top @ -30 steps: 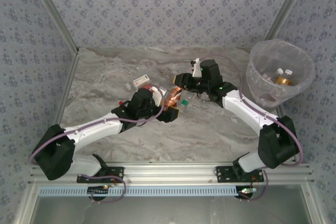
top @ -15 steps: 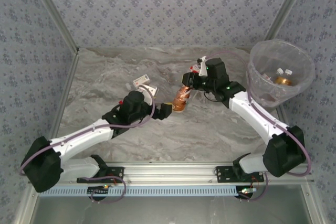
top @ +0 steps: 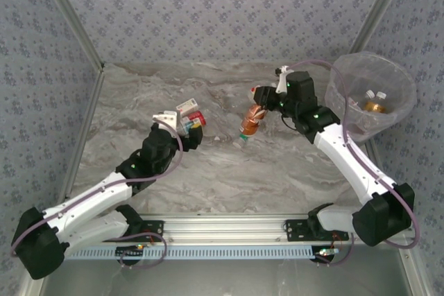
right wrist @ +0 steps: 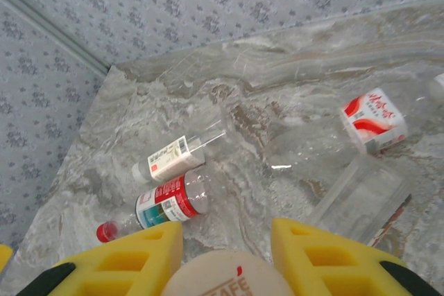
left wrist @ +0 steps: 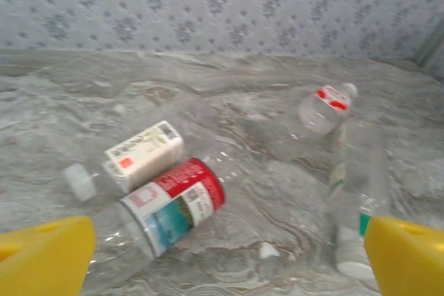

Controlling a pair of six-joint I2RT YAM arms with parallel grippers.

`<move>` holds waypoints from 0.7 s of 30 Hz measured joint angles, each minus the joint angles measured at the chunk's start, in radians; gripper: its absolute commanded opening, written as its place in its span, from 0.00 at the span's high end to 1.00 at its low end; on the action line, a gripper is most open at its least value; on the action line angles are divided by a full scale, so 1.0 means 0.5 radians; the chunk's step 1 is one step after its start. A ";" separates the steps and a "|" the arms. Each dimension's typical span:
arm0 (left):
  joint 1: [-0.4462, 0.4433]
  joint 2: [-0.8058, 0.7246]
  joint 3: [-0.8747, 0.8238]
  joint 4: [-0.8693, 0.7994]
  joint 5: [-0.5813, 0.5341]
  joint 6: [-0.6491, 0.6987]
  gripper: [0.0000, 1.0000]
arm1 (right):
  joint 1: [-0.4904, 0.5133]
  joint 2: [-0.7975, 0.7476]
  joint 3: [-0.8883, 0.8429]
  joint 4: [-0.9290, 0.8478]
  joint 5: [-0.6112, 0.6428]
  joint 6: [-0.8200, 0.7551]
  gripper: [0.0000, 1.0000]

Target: Put the plastic bottles in the bin

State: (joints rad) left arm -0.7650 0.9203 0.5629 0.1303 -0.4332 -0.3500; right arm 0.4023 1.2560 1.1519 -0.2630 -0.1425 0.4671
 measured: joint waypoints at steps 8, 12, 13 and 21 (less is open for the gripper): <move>0.063 -0.105 -0.072 -0.028 -0.136 0.024 0.00 | -0.153 -0.134 0.000 0.124 0.105 -0.006 1.00; 0.136 -0.155 -0.100 -0.052 -0.163 -0.009 0.01 | -0.264 -0.217 0.000 0.199 0.148 -0.001 1.00; 0.151 -0.167 -0.111 -0.053 -0.169 -0.020 0.00 | -0.302 -0.245 0.000 0.216 0.159 -0.002 1.00; 0.216 -0.231 -0.179 -0.105 -0.169 -0.106 0.01 | -0.587 -0.408 0.085 0.241 0.234 -0.051 1.00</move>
State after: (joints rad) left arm -0.6571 0.8047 0.4736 0.0780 -0.5179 -0.4030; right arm 0.1089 1.0519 1.1946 -0.1425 -0.0254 0.4416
